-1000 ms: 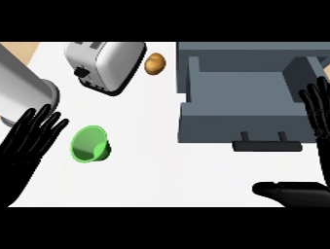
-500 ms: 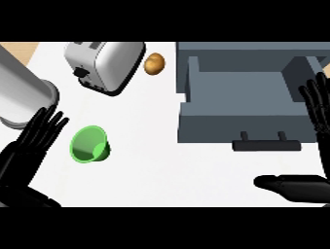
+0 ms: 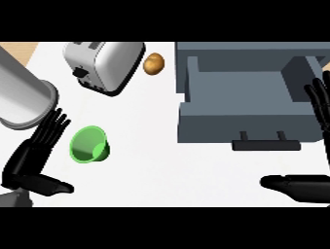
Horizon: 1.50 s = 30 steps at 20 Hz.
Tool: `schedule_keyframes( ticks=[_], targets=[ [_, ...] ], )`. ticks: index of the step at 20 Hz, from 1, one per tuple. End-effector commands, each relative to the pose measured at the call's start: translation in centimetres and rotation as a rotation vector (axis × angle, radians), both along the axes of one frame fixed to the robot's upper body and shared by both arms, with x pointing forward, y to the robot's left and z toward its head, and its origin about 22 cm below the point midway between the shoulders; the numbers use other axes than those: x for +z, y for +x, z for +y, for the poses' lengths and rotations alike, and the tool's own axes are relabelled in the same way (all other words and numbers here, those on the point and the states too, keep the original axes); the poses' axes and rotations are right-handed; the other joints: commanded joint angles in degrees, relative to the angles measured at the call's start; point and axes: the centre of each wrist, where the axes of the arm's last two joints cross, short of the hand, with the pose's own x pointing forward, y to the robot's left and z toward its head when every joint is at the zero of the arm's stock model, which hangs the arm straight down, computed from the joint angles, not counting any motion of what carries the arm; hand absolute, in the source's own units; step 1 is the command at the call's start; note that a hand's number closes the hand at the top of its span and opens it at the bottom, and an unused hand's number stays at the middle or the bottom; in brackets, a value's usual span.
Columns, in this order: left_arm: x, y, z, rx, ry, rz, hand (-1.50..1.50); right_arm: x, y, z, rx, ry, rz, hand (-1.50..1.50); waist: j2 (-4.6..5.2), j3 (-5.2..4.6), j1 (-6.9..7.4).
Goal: Pick up the cup, place it into the drawer and close the drawer
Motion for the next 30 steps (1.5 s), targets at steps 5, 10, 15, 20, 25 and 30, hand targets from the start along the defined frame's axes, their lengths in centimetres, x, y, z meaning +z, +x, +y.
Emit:
schedule_keyframes(
  ticks=[5,10,15,20,25,30],
  targets=[
    [-4.8,1.4,0.3,0.029,0.028,0.02,-1.5,0.9,1.2,1.7,-0.002,0.004,0.008,-1.5,0.01,-0.02,0.04],
    [-8.2,0.9,1.0,0.044,-0.013,0.021,-1.5,-0.5,0.8,-1.0,0.022,0.01,-0.005,-1.5,0.13,-0.05,-0.36],
    [-8.7,0.5,3.1,0.057,-0.023,0.023,-1.5,-1.7,1.7,0.3,0.023,0.003,0.011,-1.5,0.31,-0.1,-0.54],
    [-9.4,0.6,2.2,0.071,-0.026,0.011,-1.5,-1.3,0.2,1.0,0.03,0.02,0.003,-1.5,0.25,-0.12,-0.76],
    [-9.4,2.5,-0.3,0.055,-0.01,0.002,-1.5,-0.8,1.0,2.1,0.04,0.009,-0.001,-1.5,0.54,-0.22,-1.28],
    [-9.9,0.9,1.2,0.056,-0.02,-0.01,-1.5,-1.4,0.8,1.4,0.052,0.027,-0.006,-1.5,0.58,-0.22,-1.36]
  ],
)
